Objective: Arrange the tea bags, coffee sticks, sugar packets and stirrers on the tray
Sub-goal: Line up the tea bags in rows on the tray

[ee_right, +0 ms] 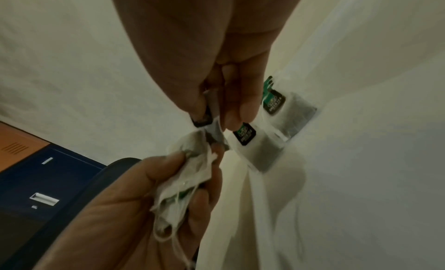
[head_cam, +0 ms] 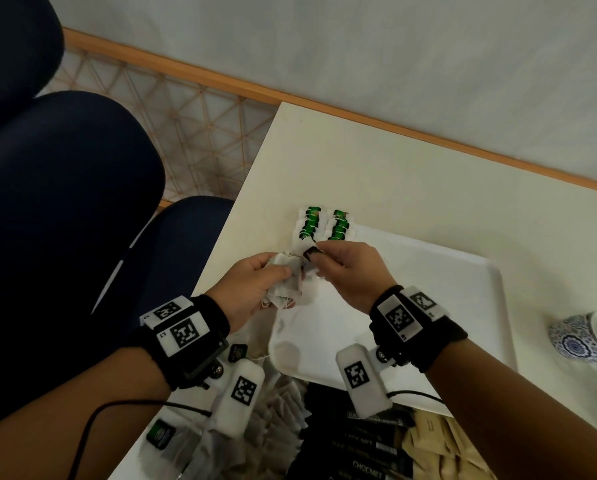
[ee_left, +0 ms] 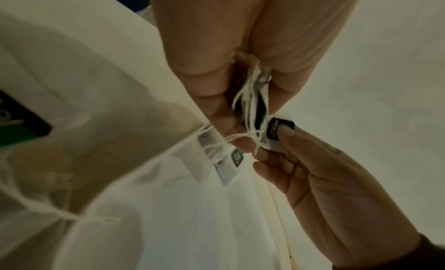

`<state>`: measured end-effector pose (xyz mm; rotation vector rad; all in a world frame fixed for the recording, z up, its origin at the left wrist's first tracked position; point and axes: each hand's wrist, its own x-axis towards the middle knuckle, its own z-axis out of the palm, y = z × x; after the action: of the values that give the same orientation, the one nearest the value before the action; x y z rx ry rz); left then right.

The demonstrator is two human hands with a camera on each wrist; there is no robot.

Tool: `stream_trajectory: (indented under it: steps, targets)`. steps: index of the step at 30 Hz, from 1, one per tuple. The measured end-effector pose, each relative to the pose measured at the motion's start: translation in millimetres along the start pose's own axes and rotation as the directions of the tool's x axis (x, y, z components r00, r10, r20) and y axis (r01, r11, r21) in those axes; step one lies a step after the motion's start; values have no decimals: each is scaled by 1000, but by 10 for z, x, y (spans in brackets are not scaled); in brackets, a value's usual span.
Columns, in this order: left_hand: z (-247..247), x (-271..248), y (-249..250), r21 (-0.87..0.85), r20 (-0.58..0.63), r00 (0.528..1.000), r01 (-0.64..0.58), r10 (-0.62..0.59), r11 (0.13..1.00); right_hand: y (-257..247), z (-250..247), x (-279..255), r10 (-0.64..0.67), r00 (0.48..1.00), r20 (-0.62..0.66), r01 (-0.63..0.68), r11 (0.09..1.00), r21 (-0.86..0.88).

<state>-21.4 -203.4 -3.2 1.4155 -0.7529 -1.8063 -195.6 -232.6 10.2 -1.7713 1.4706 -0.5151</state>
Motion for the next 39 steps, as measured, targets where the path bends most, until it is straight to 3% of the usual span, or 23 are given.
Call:
stream_trajectory:
  steps: [5, 8, 12, 17, 23, 30, 34, 36, 39]
  targets:
    - [-27, -14, 21, -27, -28, 1000, -2, 2, 1000, 68, -195, 2, -32, 998, -58, 25, 992, -124]
    - [-52, -19, 43, -39, -27, 1000, 0, -1, 999, 116, -290, -12, 53, 997, -56, -56, 997, -53]
    - [-72, -20, 66, -22, -32, 999, -26, 26, 999, 157, -341, -47, 67, 997, 34, -61, 985, -164]
    - [-87, 15, 56, -8, -74, 996, -43, 42, 999, 217, -295, -67, 102, 980, 170, -74, 984, -160]
    - [-96, 44, 30, 18, -75, 997, -29, 30, 999, 294, -269, 148, 150, 987, 59, -137, 974, -182]
    - [-85, 66, -5, 9, -64, 997, -34, 34, 999, 355, -273, 257, 175, 984, 17, -169, 967, -192]
    - [-56, 62, -25, 12, -52, 998, -37, 37, 999, 344, -267, 211, 78, 995, -63, -89, 978, -191]
    - [-37, 69, -33, 8, -45, 998, -31, 32, 999, 265, -254, 165, -1, 994, -111, -11, 994, -107]
    - [0, 67, -39, 5, -26, 999, -32, 33, 999, 108, -177, 72, -31, 999, -30, 32, 999, 29]
